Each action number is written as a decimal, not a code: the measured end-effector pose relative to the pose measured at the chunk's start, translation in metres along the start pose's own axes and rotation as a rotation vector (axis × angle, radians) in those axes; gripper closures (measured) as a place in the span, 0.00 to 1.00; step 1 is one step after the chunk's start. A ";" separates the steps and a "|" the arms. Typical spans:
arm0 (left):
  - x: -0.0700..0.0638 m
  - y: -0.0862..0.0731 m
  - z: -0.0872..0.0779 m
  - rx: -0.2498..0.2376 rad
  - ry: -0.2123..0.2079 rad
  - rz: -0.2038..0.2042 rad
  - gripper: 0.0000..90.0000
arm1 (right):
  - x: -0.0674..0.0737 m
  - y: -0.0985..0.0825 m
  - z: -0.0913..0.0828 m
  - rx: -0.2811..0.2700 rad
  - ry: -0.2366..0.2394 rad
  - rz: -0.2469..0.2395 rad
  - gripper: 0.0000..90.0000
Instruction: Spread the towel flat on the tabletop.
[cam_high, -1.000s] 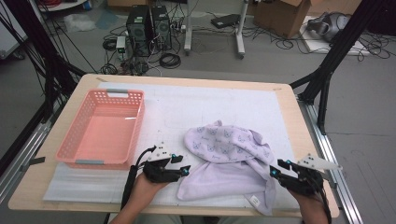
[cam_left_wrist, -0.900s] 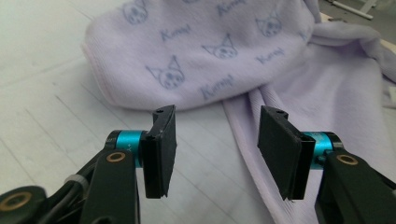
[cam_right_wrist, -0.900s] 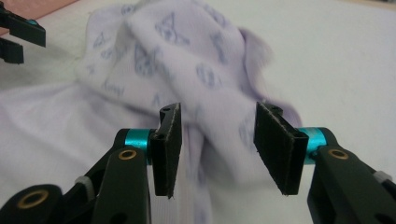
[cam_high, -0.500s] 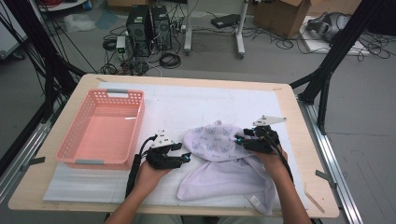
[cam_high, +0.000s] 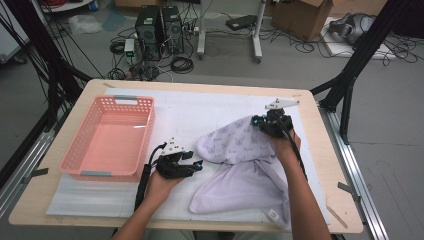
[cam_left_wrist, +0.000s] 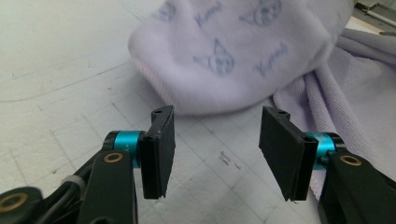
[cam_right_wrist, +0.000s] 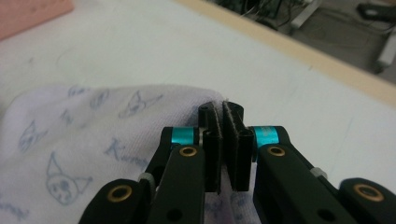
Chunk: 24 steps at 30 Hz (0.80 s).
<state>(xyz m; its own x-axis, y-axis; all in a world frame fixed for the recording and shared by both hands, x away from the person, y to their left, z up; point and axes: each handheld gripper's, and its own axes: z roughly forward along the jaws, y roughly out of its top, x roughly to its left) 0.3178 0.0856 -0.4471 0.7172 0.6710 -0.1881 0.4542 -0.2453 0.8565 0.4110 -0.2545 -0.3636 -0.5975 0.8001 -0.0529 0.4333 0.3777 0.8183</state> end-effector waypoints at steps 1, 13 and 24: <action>0.000 0.000 0.000 0.003 0.003 -0.006 0.51 | -0.003 0.007 0.002 -0.016 -0.018 0.001 0.96; -0.003 -0.001 0.007 0.017 -0.012 -0.021 0.50 | -0.023 0.031 0.016 -0.126 -0.126 0.163 0.76; -0.020 0.028 0.036 0.088 -0.069 0.052 0.50 | -0.019 -0.014 -0.037 -0.072 -0.073 0.071 0.68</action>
<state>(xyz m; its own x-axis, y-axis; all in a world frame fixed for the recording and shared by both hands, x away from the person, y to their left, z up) 0.3350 0.0399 -0.4368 0.7744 0.6065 -0.1801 0.4580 -0.3411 0.8209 0.3911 -0.2925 -0.3530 -0.5155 0.8563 -0.0324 0.4215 0.2864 0.8604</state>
